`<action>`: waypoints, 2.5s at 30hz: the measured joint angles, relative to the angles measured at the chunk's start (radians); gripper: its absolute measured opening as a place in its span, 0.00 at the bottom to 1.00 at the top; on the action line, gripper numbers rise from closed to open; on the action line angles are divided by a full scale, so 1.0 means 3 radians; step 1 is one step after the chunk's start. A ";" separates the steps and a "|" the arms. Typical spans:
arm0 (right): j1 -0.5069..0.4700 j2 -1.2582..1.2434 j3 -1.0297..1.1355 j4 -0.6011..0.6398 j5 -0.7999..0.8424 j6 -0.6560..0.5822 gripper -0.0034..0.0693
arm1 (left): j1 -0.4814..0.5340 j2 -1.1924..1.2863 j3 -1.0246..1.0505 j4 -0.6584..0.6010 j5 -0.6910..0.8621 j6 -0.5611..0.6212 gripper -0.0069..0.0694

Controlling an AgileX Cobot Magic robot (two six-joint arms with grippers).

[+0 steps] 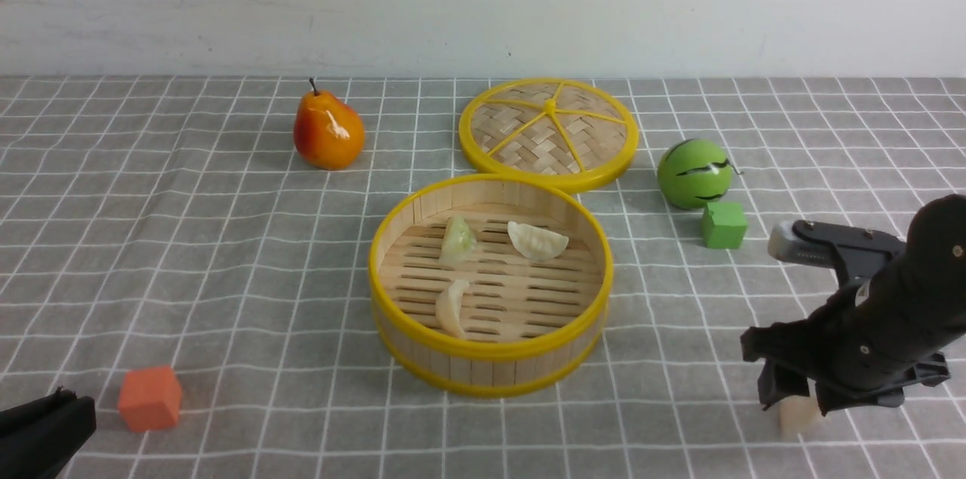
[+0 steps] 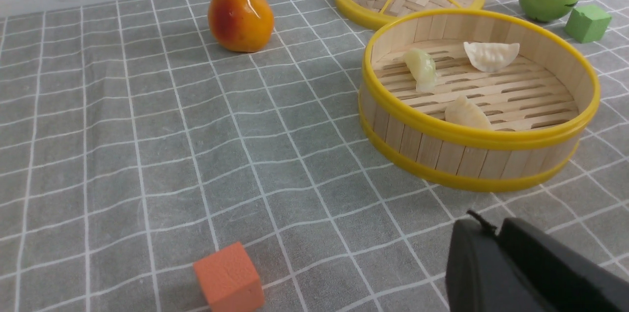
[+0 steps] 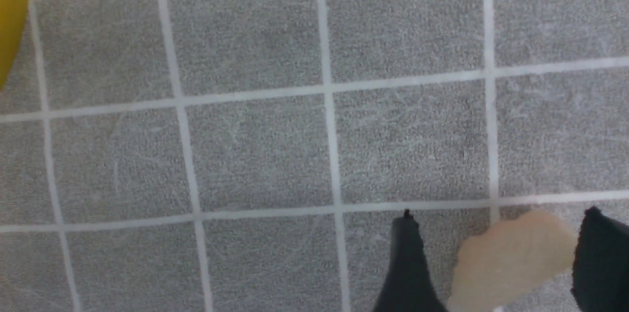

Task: Put the dumplings into the steamer on the table with the grey tablecloth.
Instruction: 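Reach for and grasp a dumpling lying on the table beside the steamer, then place the dumpling in the bamboo steamer basket with the right gripper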

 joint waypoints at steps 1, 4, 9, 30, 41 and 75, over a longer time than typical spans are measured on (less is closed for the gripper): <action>0.0000 0.0005 0.0000 -0.0048 0.0007 0.0018 0.69 | 0.0000 0.0000 0.0000 -0.0004 0.0024 0.0000 0.17; 0.0000 0.0012 0.0000 -0.0162 0.0032 0.0053 0.72 | 0.0000 0.0000 0.0000 -0.0005 0.0081 0.0000 0.18; 0.0000 0.0113 0.0000 -0.0185 0.0134 0.0013 0.70 | 0.0000 0.0000 0.0000 -0.0008 0.0089 0.0000 0.19; 0.0000 -0.0069 -0.0093 -0.0198 0.0336 -0.0415 0.16 | 0.0000 0.0000 0.0000 -0.0009 0.0095 0.0000 0.20; 0.0000 -0.0187 -0.0434 -0.0236 0.0604 -0.0438 0.15 | 0.0000 0.0000 0.0000 -0.0009 0.0095 0.0000 0.21; 0.0413 0.0179 -0.0984 0.0537 0.0526 -0.1030 0.29 | 0.0000 0.0000 0.0000 -0.0045 0.0009 0.0000 0.23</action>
